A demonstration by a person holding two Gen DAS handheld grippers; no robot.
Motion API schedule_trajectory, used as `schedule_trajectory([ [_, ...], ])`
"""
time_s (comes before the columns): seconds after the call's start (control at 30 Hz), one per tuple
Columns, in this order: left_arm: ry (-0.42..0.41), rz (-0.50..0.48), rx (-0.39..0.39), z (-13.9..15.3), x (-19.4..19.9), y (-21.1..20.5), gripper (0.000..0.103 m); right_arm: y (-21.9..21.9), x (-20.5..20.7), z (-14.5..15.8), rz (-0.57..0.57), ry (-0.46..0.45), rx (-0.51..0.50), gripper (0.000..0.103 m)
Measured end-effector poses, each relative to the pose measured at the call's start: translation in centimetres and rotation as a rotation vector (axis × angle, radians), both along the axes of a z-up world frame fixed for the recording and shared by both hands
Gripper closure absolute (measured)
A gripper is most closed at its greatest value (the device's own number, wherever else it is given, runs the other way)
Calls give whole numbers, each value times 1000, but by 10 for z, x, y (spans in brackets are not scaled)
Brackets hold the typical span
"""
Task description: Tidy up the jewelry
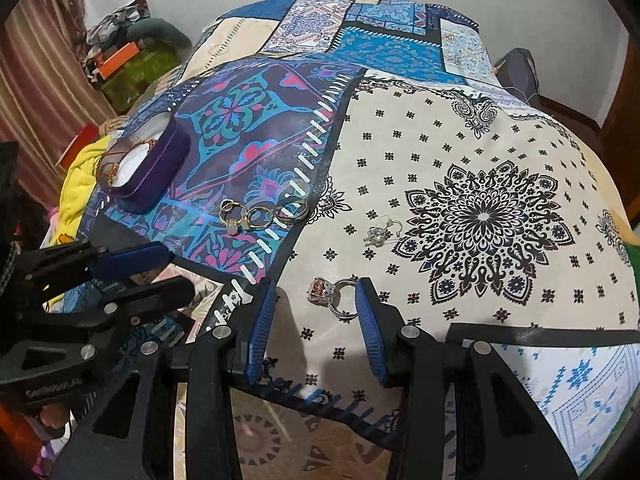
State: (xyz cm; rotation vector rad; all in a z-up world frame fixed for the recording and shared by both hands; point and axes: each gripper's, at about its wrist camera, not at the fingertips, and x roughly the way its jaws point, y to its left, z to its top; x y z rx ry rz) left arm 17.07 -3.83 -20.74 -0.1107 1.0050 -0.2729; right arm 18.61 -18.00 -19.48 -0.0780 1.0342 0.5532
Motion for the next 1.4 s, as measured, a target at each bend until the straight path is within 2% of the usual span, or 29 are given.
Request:
schedule_trajectory([
  [0.1,-1,4,-2,2,-4,4,63,8,1,0,2,11,11,65],
  [0.23,-5,17,-11,3,-10,12,63,13,4,-2,0,11,15,72],
  [0.33,-6,21,-15,4,-14,17,63,15,4,-3,-13,-12,-12,86],
  [0.63,-2,6,-29,4,-12,15,63,6,-3,13,-43,-57,24,89],
  [0.8,-5,-31,-49,3,2,3,80,-3,0,22,-63,-84,60,89],
  [1.17,37,-14,-40,-11,44,-12,83,-12,5,29,-60,-111,109,89],
  [1.3,34,11,-11,-13,48,-11,98,-13,6,29,-54,-110,124,89],
  [1.4,30,24,-6,-12,49,-11,99,-13,8,28,-55,-108,129,89],
])
